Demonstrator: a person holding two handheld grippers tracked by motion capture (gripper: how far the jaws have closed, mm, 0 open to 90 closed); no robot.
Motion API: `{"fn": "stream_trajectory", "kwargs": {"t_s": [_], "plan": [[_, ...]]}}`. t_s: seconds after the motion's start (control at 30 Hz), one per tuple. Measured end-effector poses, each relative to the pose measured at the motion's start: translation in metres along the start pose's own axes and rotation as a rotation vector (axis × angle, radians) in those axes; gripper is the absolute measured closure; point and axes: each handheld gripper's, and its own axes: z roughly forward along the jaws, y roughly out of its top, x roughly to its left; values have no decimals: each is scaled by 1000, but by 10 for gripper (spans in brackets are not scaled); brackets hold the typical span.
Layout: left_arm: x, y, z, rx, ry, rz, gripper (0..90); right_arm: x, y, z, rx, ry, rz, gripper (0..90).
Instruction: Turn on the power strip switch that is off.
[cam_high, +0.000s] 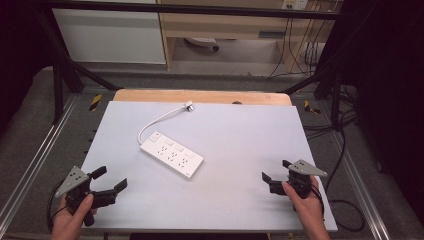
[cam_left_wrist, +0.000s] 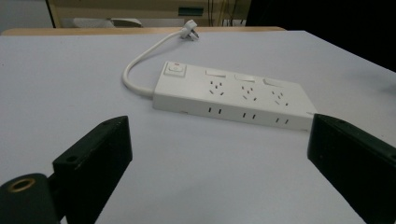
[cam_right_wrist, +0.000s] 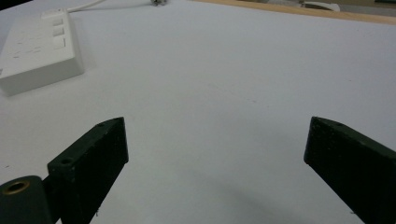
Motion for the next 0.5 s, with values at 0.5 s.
{"fn": "stream_trajectory", "kwargs": {"t_s": [0.5], "plan": [[-3, 2, -1, -30, -22, 5, 66, 4, 1, 1, -10, 20, -20, 41]]}}
